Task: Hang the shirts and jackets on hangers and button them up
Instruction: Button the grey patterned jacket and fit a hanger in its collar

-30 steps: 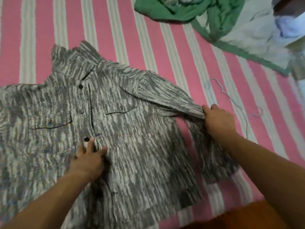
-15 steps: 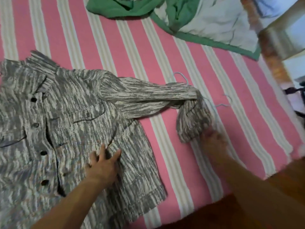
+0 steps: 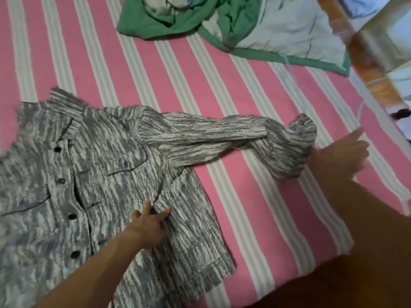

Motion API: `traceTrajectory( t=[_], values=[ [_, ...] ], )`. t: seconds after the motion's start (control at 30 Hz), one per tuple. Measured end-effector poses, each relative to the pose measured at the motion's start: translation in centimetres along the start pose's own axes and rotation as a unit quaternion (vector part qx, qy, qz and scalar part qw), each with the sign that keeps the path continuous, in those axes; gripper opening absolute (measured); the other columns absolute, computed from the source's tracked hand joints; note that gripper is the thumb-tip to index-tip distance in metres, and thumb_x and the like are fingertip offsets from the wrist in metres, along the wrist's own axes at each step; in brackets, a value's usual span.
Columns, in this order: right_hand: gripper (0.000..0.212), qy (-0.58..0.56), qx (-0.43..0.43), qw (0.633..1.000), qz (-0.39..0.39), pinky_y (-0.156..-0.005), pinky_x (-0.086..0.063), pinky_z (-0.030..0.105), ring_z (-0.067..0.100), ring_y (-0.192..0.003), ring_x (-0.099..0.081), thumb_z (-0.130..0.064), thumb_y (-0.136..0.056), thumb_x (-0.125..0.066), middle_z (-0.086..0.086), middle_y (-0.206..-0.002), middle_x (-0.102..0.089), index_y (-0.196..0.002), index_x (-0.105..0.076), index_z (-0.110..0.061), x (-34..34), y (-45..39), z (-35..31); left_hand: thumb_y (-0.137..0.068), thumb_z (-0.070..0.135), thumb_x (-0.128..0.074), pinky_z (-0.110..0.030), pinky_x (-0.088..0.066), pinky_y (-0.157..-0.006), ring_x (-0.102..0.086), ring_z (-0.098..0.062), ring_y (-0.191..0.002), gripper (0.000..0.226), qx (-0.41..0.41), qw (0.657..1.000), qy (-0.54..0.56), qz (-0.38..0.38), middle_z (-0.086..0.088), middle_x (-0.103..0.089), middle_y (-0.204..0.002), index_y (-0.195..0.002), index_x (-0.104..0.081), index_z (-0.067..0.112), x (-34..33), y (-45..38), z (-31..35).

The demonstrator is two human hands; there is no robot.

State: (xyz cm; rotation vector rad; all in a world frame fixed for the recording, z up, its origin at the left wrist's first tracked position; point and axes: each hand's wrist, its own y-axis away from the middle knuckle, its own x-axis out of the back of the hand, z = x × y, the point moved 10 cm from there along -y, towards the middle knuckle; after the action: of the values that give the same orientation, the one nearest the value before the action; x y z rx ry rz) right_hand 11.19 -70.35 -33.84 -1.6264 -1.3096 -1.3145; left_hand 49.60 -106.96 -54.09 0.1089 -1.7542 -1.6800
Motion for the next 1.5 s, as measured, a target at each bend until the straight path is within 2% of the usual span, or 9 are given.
traceTrajectory(
  t=[0.1, 0.2, 0.3, 0.43, 0.77, 0.93, 1.2, 1.37, 1.5],
  values=[
    [0.093, -0.058, 0.057, 0.995, 0.052, -0.107, -0.036, 0.06, 0.046, -0.135, -0.036, -0.034, -0.085, -0.063, 0.025, -0.149, -0.032, -0.159, -0.009, -0.015, 0.8, 2.4, -10.0, -0.094, 0.051, -0.052, -0.051, -0.025, -0.122, 0.007, -0.045, -0.154, 0.073, -0.003, 0.997, 0.064, -0.034, -0.004, 0.02, -0.168, -0.155, -0.012, 0.057, 1.3, 1.6, 0.2],
    [0.095, -0.097, 0.154, 0.983, 0.001, -0.105, -0.039, 0.055, 0.043, -0.13, -0.041, -0.039, -0.081, -0.056, 0.023, -0.141, -0.04, -0.16, -0.01, -0.013, -2.4, 8.5, -20.3, -0.093, 0.049, -0.056, -0.039, -0.041, -0.113, -0.041, -0.031, -0.144, 0.057, -0.049, 0.984, 0.173, 0.008, -0.004, -0.028, -0.166, -0.149, -0.043, 0.045, 4.6, 3.1, -0.4],
    [0.114, -0.052, 0.295, 0.947, -0.113, -0.106, -0.037, 0.052, 0.043, -0.129, -0.039, -0.03, -0.075, -0.08, 0.024, -0.139, -0.041, -0.159, -0.007, -0.008, -8.3, 17.5, -27.9, -0.099, 0.036, -0.052, -0.036, -0.052, -0.093, -0.063, -0.029, -0.112, 0.037, 0.004, 0.932, 0.28, 0.232, -0.008, -0.065, -0.127, -0.135, -0.058, 0.027, 10.3, 5.3, -7.3],
    [0.118, -0.006, 0.385, 0.904, -0.187, -0.103, -0.042, 0.052, 0.041, -0.13, -0.039, -0.036, -0.072, -0.083, 0.019, -0.14, -0.04, -0.159, -0.007, -0.011, -16.5, 28.0, -31.4, -0.094, 0.029, -0.06, -0.048, -0.041, -0.103, -0.044, -0.041, -0.125, 0.05, 0.157, 0.852, 0.237, 0.44, -0.02, -0.047, -0.135, -0.137, -0.047, 0.007, 14.2, 7.4, -20.4],
    [0.135, 0.135, 0.316, 0.884, -0.315, -0.099, -0.049, 0.046, 0.042, -0.122, -0.053, -0.061, -0.05, -0.083, 0.025, -0.135, -0.053, -0.156, -0.015, -0.013, -29.8, 29.6, -28.3, -0.091, 0.069, -0.033, -0.057, -0.053, -0.086, -0.051, -0.05, -0.121, 0.092, 0.283, 0.894, 0.129, 0.322, -0.032, -0.04, -0.146, -0.153, -0.026, 0.002, 17.9, -1.5, -30.2],
    [0.109, 0.031, 0.333, 0.889, -0.314, -0.093, -0.053, 0.044, 0.026, -0.107, -0.062, -0.042, -0.048, -0.088, 0.004, -0.12, -0.064, -0.143, -0.038, -0.025, -27.7, 30.2, -28.8, -0.099, 0.019, -0.049, -0.045, -0.061, -0.076, -0.07, -0.036, -0.088, 0.028, 0.181, 0.91, 0.131, 0.349, -0.016, -0.071, -0.098, -0.107, -0.069, 0.001, 22.4, 0.6, -31.6],
    [0.118, 0.113, 0.373, 0.904, -0.178, -0.091, -0.047, 0.049, 0.042, -0.11, -0.054, -0.033, -0.06, -0.094, 0.021, -0.12, -0.057, -0.153, -0.025, -0.012, -22.3, 31.3, -30.4, -0.089, 0.047, -0.032, -0.051, -0.046, -0.067, -0.057, -0.035, -0.071, 0.047, 0.208, 0.625, 0.622, 0.422, -0.025, -0.061, -0.081, -0.074, -0.054, 0.009, 15.8, 11.6, -44.7],
    [0.112, 0.227, 0.547, 0.777, -0.216, -0.102, -0.038, 0.044, 0.03, -0.121, -0.045, -0.029, -0.073, -0.082, 0.008, -0.135, -0.049, -0.159, -0.011, -0.026, -23.0, 37.3, -37.7, -0.108, 0.029, -0.035, -0.041, -0.028, -0.059, -0.045, -0.025, -0.067, 0.042, 0.097, 0.744, 0.449, 0.485, -0.003, -0.048, -0.07, -0.078, -0.053, 0.005, 21.9, 18.3, -38.4],
    [0.113, 0.162, 0.58, 0.752, -0.268, -0.108, -0.032, 0.041, 0.023, -0.127, -0.038, -0.04, -0.081, -0.08, -0.001, -0.14, -0.04, -0.159, 0.0, -0.028, -26.7, 42.6, -46.5, -0.105, 0.054, -0.037, -0.028, -0.039, -0.065, -0.059, -0.016, -0.08, 0.044, -0.013, 0.915, 0.299, 0.27, -0.001, -0.066, -0.095, -0.095, -0.061, 0.018, 21.6, 14.4, -32.3]
  ],
)
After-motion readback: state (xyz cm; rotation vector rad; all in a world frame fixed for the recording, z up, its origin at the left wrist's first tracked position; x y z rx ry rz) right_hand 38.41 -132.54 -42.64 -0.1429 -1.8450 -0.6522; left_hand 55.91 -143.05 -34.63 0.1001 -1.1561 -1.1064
